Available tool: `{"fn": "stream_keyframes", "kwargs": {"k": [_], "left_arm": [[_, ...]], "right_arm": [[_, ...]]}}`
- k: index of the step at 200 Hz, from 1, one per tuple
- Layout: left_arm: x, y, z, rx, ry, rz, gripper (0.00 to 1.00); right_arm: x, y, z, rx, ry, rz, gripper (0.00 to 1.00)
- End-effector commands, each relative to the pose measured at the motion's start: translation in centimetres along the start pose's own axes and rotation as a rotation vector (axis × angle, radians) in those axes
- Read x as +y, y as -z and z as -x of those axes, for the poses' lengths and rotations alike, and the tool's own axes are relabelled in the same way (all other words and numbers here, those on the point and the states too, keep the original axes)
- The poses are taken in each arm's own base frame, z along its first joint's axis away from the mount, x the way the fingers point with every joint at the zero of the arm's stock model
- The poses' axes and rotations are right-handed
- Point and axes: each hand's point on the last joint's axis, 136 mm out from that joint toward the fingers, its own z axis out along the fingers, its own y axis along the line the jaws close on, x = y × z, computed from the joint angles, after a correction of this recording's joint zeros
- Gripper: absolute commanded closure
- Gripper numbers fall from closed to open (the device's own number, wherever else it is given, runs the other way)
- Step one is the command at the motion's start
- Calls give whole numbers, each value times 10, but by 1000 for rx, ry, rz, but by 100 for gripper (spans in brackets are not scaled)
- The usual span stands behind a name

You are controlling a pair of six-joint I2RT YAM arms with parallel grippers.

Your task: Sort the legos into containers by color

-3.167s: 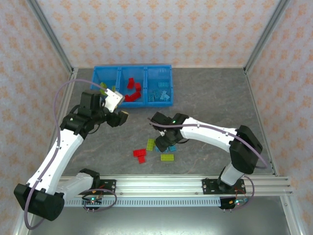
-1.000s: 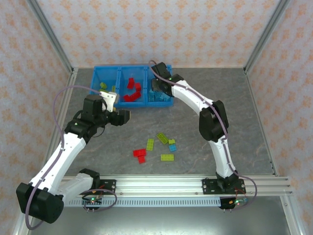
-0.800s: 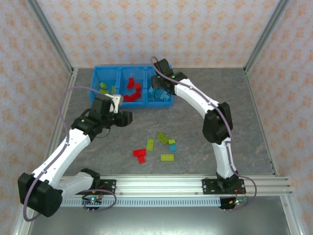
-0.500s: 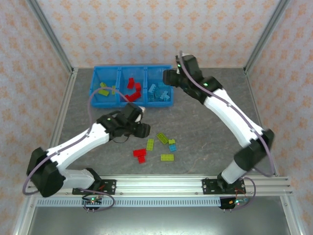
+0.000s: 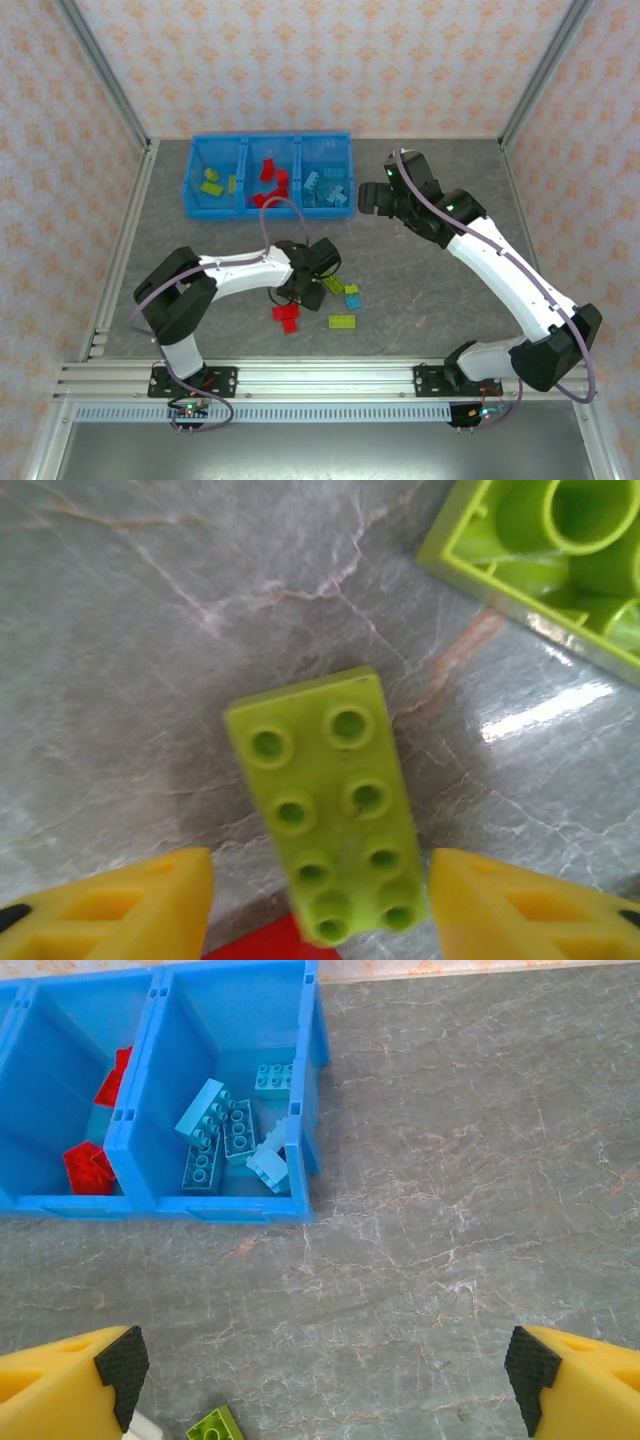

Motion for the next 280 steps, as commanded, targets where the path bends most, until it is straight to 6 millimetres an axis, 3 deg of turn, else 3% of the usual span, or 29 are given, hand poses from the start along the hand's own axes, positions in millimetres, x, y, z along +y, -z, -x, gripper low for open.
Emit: {"fn": "stream_keyframes", "kwargs": {"k": [1,61,76,90,132,176,200,222,232,237,261,280], "left_arm": [[-6,-8,4,-1,27,-24,48],[-5,-14,3,22,75,-84,70],[3,-3,9,9,134,-131,71],[16,19,21,-38,169,-150,72],[83,119,83,-310,284,-123,72],[192,166,146,-501,488,49,73],[252,168,177,-545,606,147,73],[299,155,197,-533,704,186,73],[314,150,206,-535,732,183,73],[320,135,211,-502,740,182,73],[344,111,228,-452,774,170,68],[357,102,235,-426,808,142,64]], "right_arm": [[-8,4,1,1,7,-41,6],[-4,5,1,19,5,-18,5],[4,7,-3,44,8,29,5],[19,9,-11,88,19,121,5],[72,15,-35,228,-34,425,6],[76,8,-31,198,-74,428,5],[73,6,-32,207,-68,405,6],[67,7,-35,210,-59,379,6],[65,7,-36,207,-61,372,6],[64,8,-37,205,-66,370,6],[63,9,-38,199,-73,369,6],[62,11,-37,195,-79,369,5]]}}
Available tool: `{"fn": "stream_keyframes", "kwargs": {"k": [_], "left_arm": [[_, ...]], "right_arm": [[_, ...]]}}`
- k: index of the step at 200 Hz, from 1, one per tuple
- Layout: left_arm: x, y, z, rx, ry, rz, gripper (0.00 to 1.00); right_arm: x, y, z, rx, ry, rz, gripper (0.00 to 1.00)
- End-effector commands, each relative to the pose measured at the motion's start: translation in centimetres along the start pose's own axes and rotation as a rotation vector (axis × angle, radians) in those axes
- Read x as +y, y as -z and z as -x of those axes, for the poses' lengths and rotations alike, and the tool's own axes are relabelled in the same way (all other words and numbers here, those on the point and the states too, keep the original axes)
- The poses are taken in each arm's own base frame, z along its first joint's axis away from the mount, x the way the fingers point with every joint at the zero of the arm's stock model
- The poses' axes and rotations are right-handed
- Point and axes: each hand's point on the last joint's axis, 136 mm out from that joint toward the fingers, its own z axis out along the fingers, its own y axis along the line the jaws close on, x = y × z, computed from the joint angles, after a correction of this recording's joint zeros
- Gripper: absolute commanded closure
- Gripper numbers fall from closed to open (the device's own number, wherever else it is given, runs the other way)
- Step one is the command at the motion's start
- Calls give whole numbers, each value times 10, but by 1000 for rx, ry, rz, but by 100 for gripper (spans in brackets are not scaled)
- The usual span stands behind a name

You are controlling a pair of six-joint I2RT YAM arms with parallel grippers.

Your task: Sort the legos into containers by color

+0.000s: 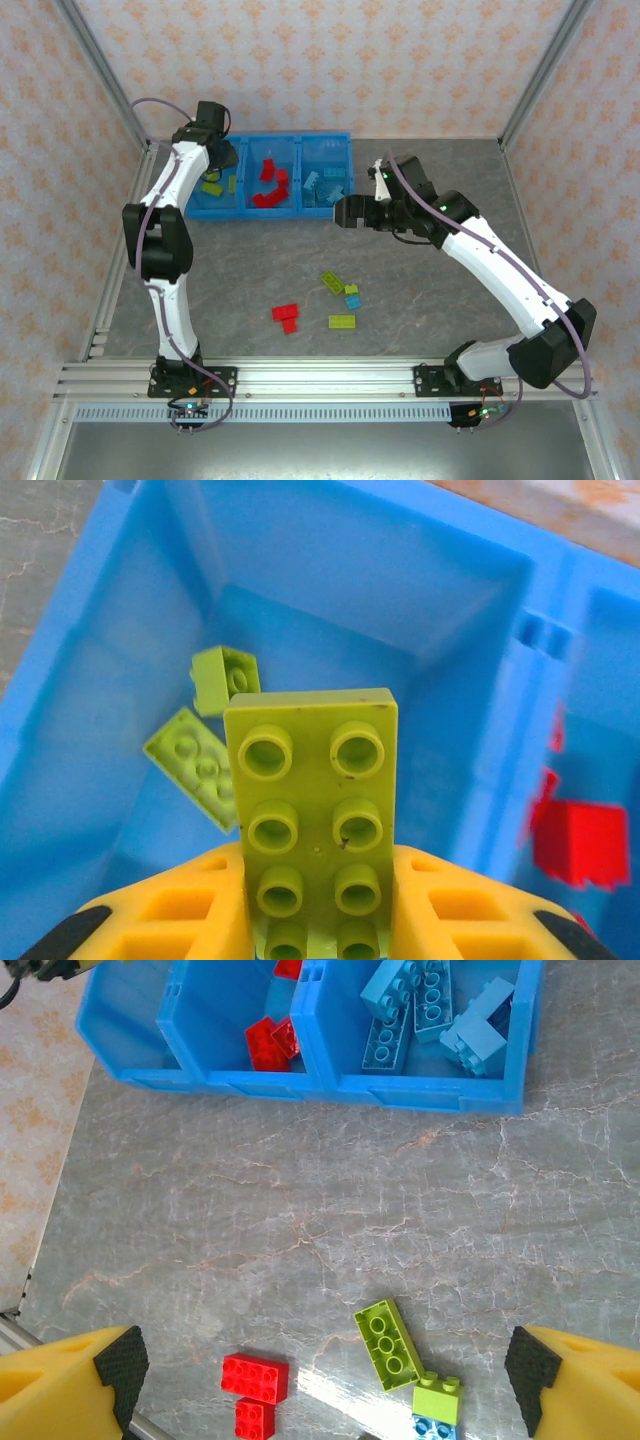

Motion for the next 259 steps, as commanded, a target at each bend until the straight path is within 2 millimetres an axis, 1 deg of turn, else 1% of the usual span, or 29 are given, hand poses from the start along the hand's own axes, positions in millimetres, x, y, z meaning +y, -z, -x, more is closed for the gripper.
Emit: {"fn": "stream_keyframes", "kwargs": {"k": [1,8,21,25,45,54,67,78,88,89,90,95,97,99,101,113,121,132,145,160,171,175,176,197,206,219,231,243,259], "left_arm": [[7,-2,6,45,25,10,63],[9,-2,11,42,30,11,60],[9,2,18,31,32,3,48],[8,4,20,26,31,-2,46],[5,20,28,8,30,-21,45],[3,28,28,8,33,-37,46],[-2,47,28,3,48,-84,46],[-8,67,23,9,66,-133,46],[-17,90,17,-3,75,-188,46],[-17,90,14,4,72,-189,47],[-19,94,16,-5,73,-199,47],[-24,107,11,-14,73,-223,47],[-26,107,7,-9,73,-229,47],[-28,118,6,-23,71,-244,47],[-31,125,4,-28,70,-256,47],[-45,149,-19,-25,50,-294,47],[-57,161,-40,-12,23,-317,47],[-69,172,-73,19,-13,-335,47],[-84,179,-117,83,-59,-352,47],[-95,181,-169,171,-111,-353,47],[-104,181,-209,244,-187,-351,47],[-105,179,-220,267,-213,-342,47],[-107,180,-225,276,-229,-343,47],[-117,173,-285,391,-422,-314,46],[-122,170,-307,412,-527,-310,45],[-130,164,-335,434,-651,-328,44],[-137,159,-352,459,-710,-353,42],[-140,152,-362,496,-712,-355,40],[-145,143,-370,531,-712,-356,34]], "right_arm": [[1,11,3,-36,-10,-2,5],[1,11,3,-39,-12,-4,6],[0,13,4,-47,-16,-10,5],[-1,12,4,-47,-17,-12,5],[1,12,5,-51,-18,-5,5],[1,11,6,-54,-19,-5,5],[0,10,7,-57,-22,-9,5],[-3,10,8,-65,-28,-23,5],[-7,10,9,-77,-35,-45,5],[-7,10,10,-80,-36,-47,5],[-8,10,10,-82,-36,-50,5],[-11,11,11,-92,-42,-67,5],[-13,11,11,-94,-45,-73,5],[-15,11,12,-100,-48,-83,5],[-17,11,12,-104,-51,-95,5],[-29,13,14,-131,-68,-159,5],[-38,14,15,-146,-78,-204,4],[-47,16,16,-160,-88,-248,4],[-53,16,16,-168,-96,-276,3],[-56,15,14,-165,-98,-288,3],[-58,13,13,-159,-95,-295,3],[-58,14,13,-159,-95,-298,3],[-59,13,13,-157,-94,-300,3],[-61,13,13,-158,-82,-316,3],[-64,13,13,-159,-77,-328,3],[-66,16,13,-162,-70,-342,3],[-67,17,13,-164,-67,-352,2],[-69,19,12,-164,-66,-359,2],[-70,22,11,-167,-66,-366,2]]}}
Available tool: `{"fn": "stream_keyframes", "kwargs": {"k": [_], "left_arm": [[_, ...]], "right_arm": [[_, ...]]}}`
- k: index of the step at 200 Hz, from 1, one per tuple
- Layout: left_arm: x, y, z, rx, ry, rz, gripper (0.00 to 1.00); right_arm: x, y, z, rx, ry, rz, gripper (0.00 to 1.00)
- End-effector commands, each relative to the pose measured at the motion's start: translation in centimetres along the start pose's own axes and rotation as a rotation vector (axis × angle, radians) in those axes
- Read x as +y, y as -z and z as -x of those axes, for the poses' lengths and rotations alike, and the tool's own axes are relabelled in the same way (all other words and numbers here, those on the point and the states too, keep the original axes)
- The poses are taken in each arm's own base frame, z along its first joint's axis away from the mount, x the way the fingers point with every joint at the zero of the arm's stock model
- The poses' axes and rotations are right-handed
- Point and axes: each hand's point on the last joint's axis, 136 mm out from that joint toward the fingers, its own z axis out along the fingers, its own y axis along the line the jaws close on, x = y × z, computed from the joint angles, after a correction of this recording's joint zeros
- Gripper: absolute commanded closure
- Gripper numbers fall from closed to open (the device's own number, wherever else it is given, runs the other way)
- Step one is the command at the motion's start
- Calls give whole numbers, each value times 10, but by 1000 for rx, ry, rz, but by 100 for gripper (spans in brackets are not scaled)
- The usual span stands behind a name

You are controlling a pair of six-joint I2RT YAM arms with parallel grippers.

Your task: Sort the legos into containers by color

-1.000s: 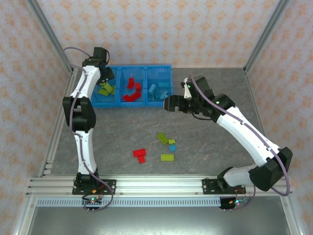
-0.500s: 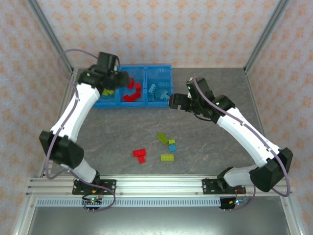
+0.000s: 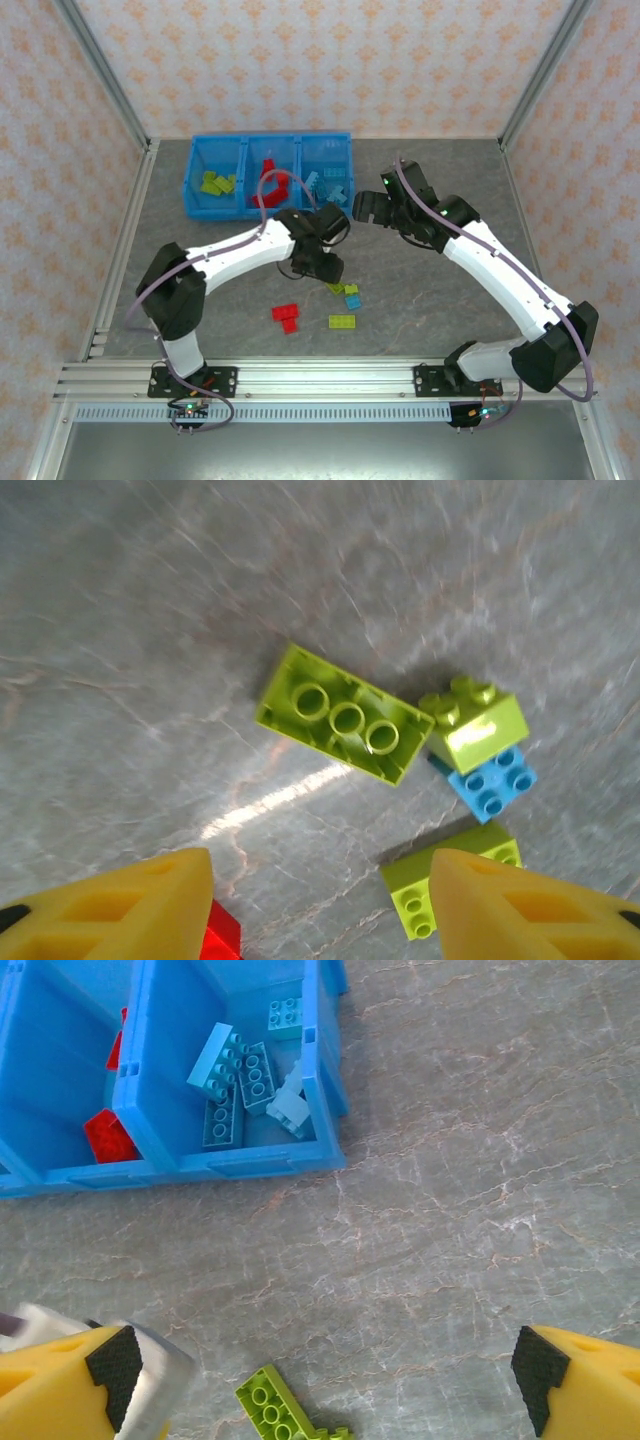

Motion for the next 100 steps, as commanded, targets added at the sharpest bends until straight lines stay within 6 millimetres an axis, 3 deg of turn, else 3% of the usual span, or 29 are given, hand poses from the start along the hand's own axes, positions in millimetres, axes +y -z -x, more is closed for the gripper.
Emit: {"fn": "stream_keyframes", "kwargs": {"k": [1,44,60,100], "left_arm": [[-2,-9,5,18,-28,-26,34],[-5,-34,13,33,-42,-23,14],[-1,-51,10,69,-37,-2,13],[-2,-67,8,88,-24,-11,13]], "right_arm": [[-16,10,-1,-18,13,-55,2],[-19,11,-2,-24,18,-65,2],[-20,11,-3,-21,18,-69,2],[-22,11,-5,-15,20,-76,2]]}}
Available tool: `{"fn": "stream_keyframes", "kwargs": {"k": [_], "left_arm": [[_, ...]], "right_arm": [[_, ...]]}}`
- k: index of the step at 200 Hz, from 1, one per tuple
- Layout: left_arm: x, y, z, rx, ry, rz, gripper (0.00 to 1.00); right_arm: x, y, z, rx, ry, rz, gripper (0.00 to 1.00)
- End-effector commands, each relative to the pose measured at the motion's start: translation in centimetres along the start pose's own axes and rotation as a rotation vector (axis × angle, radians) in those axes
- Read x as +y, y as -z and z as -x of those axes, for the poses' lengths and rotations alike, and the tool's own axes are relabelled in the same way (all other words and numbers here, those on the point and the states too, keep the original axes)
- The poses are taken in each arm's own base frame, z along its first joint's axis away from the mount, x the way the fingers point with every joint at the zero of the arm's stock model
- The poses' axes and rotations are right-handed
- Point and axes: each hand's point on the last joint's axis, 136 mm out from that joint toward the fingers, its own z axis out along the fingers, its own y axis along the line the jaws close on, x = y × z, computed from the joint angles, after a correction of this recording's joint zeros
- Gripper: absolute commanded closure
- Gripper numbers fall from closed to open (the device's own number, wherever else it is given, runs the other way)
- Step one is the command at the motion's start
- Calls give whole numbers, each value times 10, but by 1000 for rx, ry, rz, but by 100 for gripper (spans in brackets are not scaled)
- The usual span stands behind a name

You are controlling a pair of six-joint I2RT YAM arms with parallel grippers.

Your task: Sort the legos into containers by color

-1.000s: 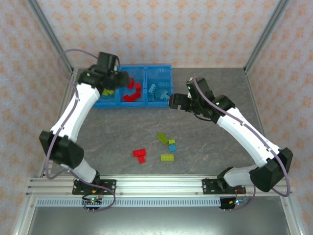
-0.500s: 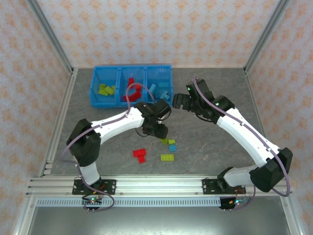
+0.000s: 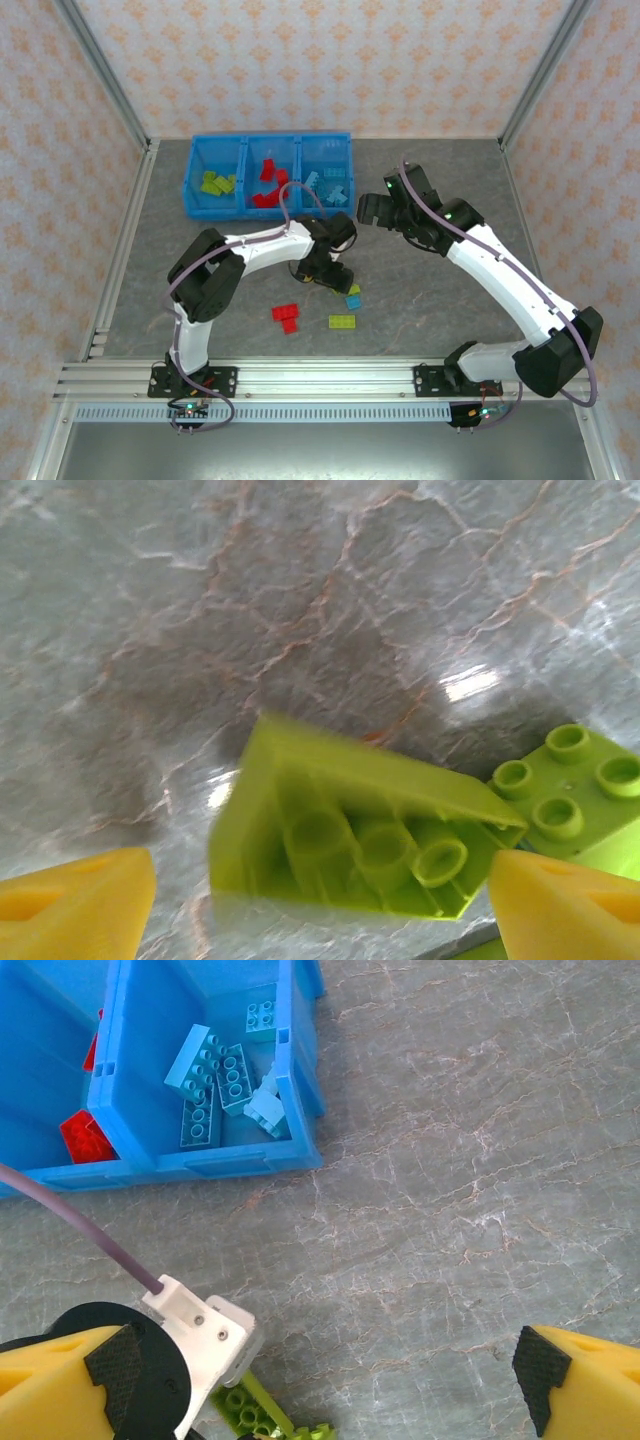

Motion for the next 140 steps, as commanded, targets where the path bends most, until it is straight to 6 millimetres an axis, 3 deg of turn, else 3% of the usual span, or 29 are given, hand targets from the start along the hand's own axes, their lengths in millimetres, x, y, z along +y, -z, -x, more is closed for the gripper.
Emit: {"fn": "stream_keyframes", "kwargs": {"k": [1,36,59,79,140], "left_arm": [[-3,-3,8,-18,-3,-15,13],[4,-19,9,-2,6,18,17],[6,-22,15,-17,-3,30,35],[6,-21,19,-29,-3,17,44],[15,-20,31,-71,-8,70,41]], "right_arm": [[-12,4,-3,-2,12,-45,2],[-10,4,-2,-5,4,-36,2],[-11,3,-3,-2,3,-39,2],[-12,4,-3,-1,4,-41,2],[-11,3,-5,3,1,-39,2]]}}
